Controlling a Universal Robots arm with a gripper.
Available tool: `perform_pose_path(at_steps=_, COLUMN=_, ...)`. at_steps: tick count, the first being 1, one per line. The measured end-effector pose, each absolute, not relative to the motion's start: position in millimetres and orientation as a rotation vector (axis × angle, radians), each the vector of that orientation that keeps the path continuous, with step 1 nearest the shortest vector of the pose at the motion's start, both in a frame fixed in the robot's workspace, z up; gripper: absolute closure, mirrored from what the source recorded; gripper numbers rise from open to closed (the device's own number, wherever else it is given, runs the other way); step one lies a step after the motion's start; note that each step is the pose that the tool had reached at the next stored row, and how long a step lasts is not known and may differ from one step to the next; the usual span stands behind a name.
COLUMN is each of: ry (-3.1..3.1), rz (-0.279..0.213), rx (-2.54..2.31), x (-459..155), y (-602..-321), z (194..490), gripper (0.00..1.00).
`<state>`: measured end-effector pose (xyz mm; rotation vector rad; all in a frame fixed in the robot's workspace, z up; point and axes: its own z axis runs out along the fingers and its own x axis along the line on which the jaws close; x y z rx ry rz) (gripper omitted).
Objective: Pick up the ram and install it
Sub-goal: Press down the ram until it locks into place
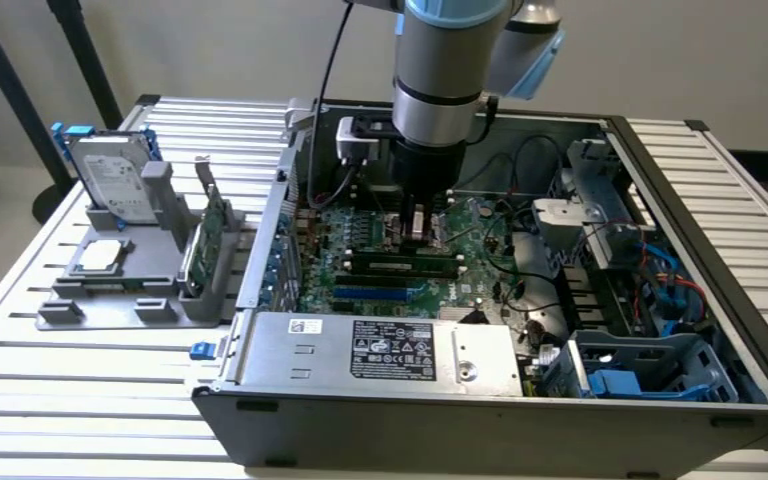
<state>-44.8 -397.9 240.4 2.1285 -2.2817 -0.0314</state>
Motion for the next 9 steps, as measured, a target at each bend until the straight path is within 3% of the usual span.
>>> perform_pose_path(at_steps=9, ry=-2.289, rz=-0.026, rx=2.136, x=-44.8, y=-397.9, z=235.9, gripper=0.89)
